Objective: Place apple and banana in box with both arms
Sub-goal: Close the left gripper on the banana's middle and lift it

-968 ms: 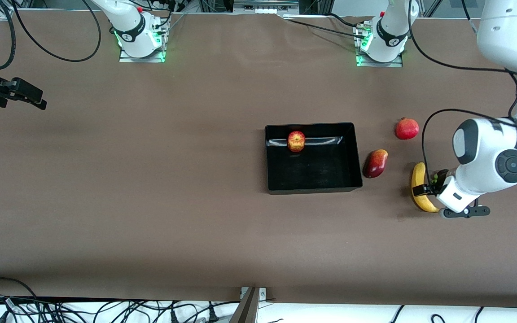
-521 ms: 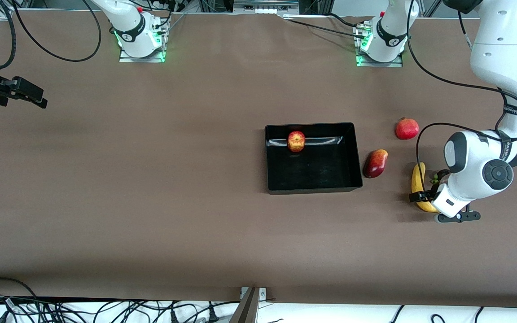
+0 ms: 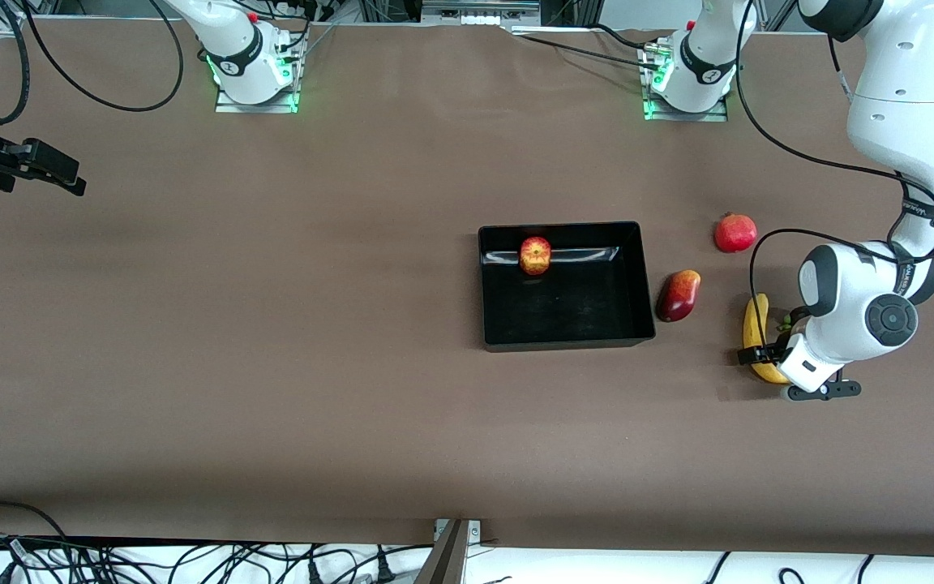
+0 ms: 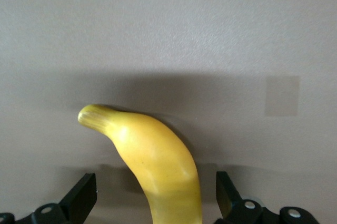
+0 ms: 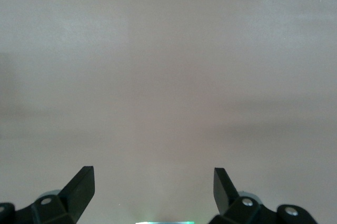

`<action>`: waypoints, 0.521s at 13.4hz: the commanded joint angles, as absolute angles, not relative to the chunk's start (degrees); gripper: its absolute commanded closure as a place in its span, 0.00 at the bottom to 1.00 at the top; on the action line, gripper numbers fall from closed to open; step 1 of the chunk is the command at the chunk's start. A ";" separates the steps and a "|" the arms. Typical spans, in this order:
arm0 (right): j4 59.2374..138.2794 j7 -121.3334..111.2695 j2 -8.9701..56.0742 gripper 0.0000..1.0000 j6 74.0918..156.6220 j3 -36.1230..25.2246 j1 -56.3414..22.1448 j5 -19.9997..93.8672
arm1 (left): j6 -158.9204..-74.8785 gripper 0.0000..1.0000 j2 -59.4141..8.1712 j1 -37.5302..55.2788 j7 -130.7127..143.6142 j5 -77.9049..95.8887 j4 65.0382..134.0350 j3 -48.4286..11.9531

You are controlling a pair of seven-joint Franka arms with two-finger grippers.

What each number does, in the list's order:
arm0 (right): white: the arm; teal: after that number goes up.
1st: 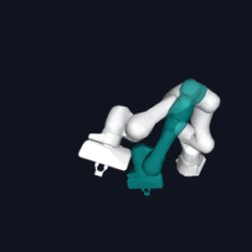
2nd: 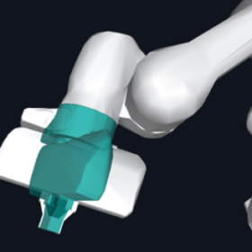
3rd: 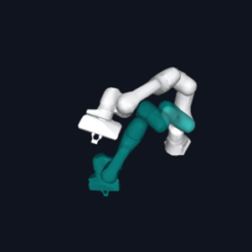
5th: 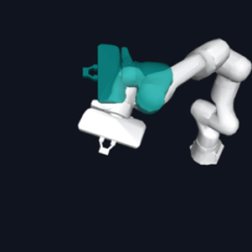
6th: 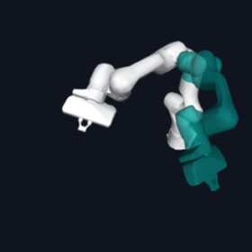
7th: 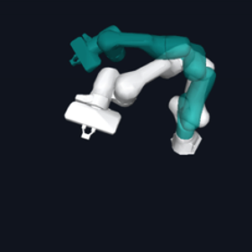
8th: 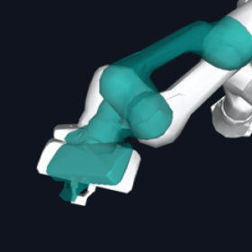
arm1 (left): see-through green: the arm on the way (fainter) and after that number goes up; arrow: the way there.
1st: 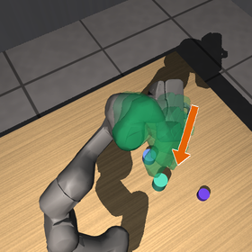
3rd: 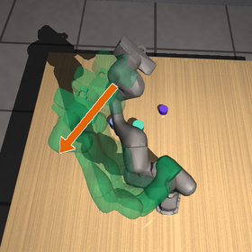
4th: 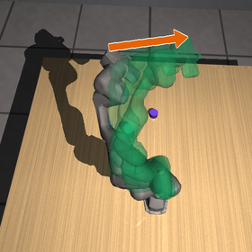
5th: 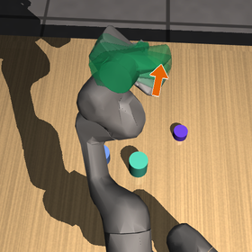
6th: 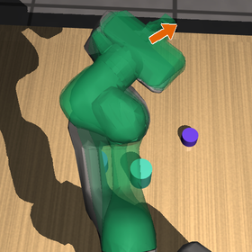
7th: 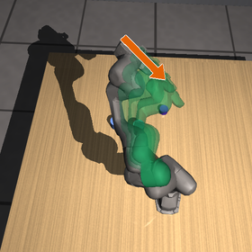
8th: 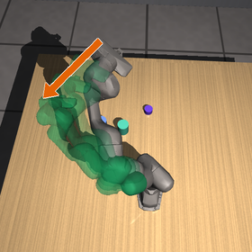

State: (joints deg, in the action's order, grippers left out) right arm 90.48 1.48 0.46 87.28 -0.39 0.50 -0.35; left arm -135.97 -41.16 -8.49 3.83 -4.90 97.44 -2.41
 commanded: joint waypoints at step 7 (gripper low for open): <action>88.86 1.76 0.26 0.00 82.88 -0.35 0.53 0.44 | -141.94 0.36 -39.55 -8.35 7.89 -4.75 103.62 -2.64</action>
State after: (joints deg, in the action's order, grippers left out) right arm 90.03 1.51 0.46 84.20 -0.39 0.51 -0.35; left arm -140.80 -40.41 -9.17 4.96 -4.90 101.42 -2.42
